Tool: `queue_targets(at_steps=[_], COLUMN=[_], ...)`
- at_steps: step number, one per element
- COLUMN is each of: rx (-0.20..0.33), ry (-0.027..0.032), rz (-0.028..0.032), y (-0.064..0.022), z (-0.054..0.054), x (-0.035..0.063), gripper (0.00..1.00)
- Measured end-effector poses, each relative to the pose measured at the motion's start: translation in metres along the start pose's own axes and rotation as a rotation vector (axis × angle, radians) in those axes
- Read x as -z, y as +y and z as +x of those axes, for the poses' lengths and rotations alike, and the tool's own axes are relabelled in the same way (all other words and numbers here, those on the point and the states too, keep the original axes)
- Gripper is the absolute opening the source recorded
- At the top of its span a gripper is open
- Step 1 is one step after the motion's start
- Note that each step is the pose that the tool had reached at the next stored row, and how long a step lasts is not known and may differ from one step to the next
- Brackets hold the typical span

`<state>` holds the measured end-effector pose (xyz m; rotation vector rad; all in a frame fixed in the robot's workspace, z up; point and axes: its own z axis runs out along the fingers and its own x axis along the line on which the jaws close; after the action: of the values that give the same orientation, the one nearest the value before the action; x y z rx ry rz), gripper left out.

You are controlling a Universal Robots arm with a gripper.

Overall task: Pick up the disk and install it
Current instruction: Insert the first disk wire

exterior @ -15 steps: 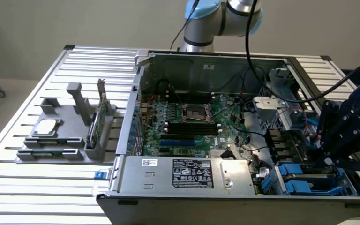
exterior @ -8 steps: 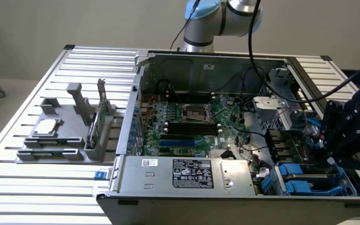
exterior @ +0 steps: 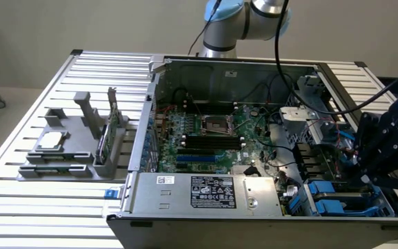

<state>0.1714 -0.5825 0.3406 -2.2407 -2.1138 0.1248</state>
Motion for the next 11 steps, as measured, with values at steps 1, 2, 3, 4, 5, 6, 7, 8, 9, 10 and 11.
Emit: queue_targets(at_steps=[1,2,3,4,5,6,7,8,9,10,11], rx=[0.0,0.0,0.0,0.0,0.0,0.0,0.0,-0.001,-0.001,-0.001,-0.001], ry=[-0.0011,-0.0019,-0.0027,-0.0033,-0.0041,-0.0054,-0.0067,-0.0078,-0.0084,-0.0087,-0.0088], rz=[0.0005,0.0014,0.0027,0.0039,0.0052,0.0063,0.0071,0.0078,0.0083,0.0086,0.009], y=[0.0001,0.0003,0.0003,0.0003,0.0004,0.0004,0.0005,0.0006,0.0009,0.0011,0.0013], z=[0.0,0.0,0.0,0.0,0.0001,0.0001,0.0001,0.0001,0.0001,0.0002,0.0003], x=[-0.0004,-0.0006,-0.0006,-0.0007,-0.0009,-0.0011,-0.0013,-0.0015,-0.0015,-0.0016,-0.0017], gripper=[0.17,0.17,0.17,0.17,0.17,0.17,0.17,0.17,0.17,0.17,0.17])
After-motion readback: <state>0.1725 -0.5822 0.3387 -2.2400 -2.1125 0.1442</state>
